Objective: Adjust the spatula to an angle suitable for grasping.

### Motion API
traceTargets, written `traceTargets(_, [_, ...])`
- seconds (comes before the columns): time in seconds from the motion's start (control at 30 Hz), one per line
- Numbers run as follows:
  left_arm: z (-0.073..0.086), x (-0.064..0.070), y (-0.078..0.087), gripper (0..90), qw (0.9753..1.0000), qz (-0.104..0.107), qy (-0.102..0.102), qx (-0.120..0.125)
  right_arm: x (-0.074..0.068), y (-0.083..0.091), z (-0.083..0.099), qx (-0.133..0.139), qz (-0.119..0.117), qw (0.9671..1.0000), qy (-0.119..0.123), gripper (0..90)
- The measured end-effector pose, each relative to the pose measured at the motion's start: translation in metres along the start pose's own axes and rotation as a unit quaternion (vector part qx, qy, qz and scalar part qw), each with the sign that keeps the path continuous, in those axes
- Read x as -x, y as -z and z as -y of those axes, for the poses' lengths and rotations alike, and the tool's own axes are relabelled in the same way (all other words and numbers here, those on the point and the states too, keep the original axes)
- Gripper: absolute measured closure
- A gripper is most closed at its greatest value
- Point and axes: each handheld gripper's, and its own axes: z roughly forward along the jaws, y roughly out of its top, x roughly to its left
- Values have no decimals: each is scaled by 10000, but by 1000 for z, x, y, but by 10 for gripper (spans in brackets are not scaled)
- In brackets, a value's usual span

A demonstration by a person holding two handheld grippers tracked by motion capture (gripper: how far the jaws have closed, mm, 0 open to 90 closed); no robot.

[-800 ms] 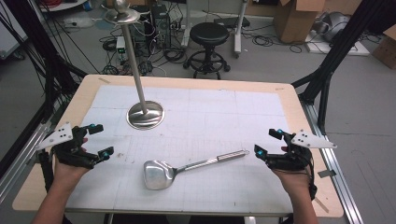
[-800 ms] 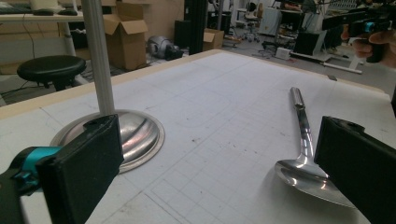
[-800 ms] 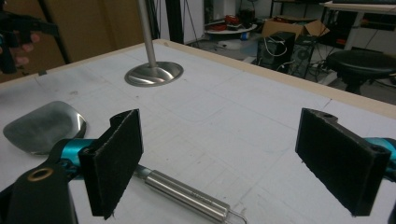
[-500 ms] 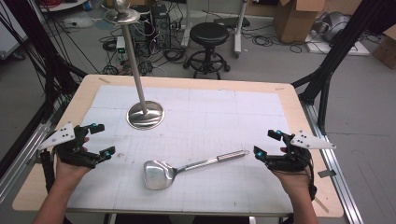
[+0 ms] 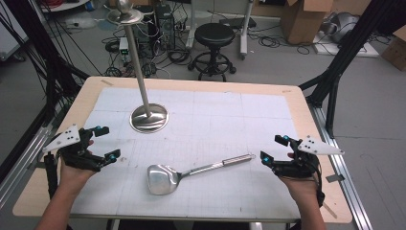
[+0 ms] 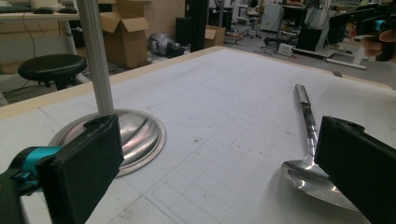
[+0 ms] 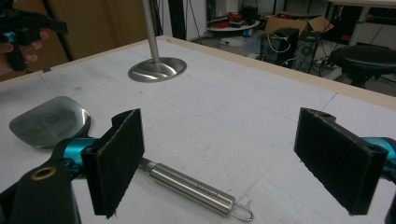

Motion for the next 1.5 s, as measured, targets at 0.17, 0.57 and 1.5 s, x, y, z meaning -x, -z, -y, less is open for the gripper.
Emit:
traceTargets(0.17, [0,1,1,18,10000,-21,-25,-10,-1,-3,0,-17,-26,10000,-24,146])
traceTargets(0.57, [0,0,0,18,10000,7,-33,-12,-16,-22,-7,-288,-215,9990,264,146])
traceTargets(1.5, [0,1,-3,17,9999,-9,-94,-114,-9,-95,-5,-1940,379,9796,374,737])
